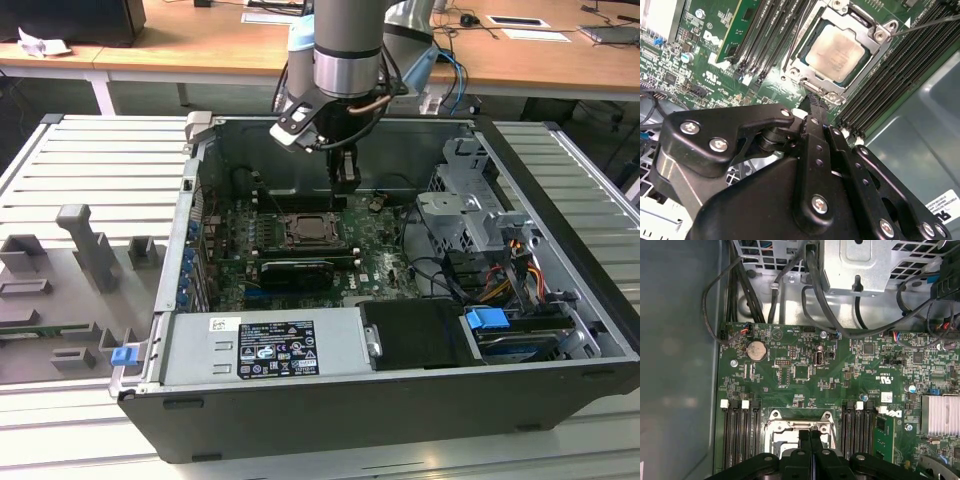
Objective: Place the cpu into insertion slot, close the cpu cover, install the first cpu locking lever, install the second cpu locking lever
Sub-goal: 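Close the cpu cover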
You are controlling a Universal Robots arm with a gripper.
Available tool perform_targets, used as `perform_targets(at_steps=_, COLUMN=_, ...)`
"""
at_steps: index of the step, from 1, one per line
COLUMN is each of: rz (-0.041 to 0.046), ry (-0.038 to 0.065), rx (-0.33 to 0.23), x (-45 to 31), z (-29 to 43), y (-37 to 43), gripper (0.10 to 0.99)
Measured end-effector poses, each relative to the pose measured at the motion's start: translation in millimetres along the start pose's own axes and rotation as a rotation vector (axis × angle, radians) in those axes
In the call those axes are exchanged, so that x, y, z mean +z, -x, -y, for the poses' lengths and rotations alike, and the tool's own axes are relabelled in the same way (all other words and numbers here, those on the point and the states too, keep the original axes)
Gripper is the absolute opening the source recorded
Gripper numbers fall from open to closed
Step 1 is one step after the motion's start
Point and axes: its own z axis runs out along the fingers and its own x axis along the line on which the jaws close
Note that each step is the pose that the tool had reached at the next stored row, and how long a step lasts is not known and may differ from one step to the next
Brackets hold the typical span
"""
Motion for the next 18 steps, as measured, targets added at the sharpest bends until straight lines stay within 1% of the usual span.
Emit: perform_targets(at_steps=18, rz=0.0, ry=0.0, rx=0.0, x=-0.9, z=19.3, y=-0.7, gripper=0.106)
